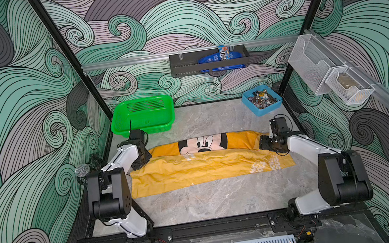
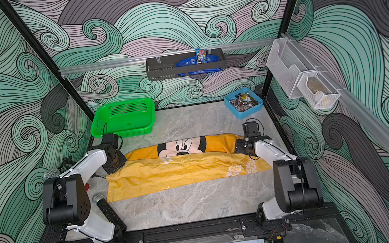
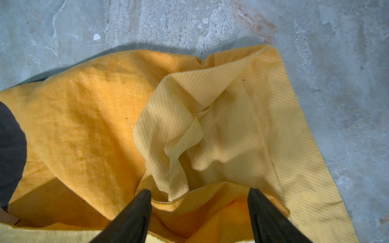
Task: Roll up the pillowcase
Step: Fold the pillowcase at the center of the board.
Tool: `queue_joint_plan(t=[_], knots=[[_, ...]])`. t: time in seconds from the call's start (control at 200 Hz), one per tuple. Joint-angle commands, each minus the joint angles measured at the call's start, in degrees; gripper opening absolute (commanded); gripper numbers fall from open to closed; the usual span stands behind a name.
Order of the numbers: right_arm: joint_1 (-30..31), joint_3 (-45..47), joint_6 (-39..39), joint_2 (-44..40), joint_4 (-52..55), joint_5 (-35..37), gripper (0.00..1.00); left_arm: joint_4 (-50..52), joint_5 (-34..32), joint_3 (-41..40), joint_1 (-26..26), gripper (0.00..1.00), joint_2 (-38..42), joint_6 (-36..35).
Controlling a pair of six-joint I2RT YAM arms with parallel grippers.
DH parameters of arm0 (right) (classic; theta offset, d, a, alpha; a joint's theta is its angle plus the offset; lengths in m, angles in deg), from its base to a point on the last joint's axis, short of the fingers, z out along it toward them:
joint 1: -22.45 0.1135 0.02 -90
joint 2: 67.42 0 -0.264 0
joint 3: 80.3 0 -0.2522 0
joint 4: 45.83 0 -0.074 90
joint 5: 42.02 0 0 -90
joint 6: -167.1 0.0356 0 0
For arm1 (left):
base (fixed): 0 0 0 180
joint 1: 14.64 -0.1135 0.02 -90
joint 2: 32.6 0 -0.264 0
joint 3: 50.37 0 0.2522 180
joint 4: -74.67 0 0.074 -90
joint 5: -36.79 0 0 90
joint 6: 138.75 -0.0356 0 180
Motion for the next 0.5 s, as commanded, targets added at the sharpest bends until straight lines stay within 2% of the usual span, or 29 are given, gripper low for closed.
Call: queue_joint_plan(t=[0.0,0.24,0.495], knots=[[-0.2,0.2,0.3,-0.1,0.1,-0.1,0.75,1.5,0.7,-0.4,0.2,0.24,1.6,-0.7],[-0.1,0.0,0.3,0.1,0.1,-0.4,0.75,1.9,0.5,-0.3,0.2,0.25,2.6,-1.3],[-0.1,-0.7,0.3,0.4,0.6,-0.2,0.75,3.2,-1.6,1.3,0.2,0.13,4.4,-1.9]])
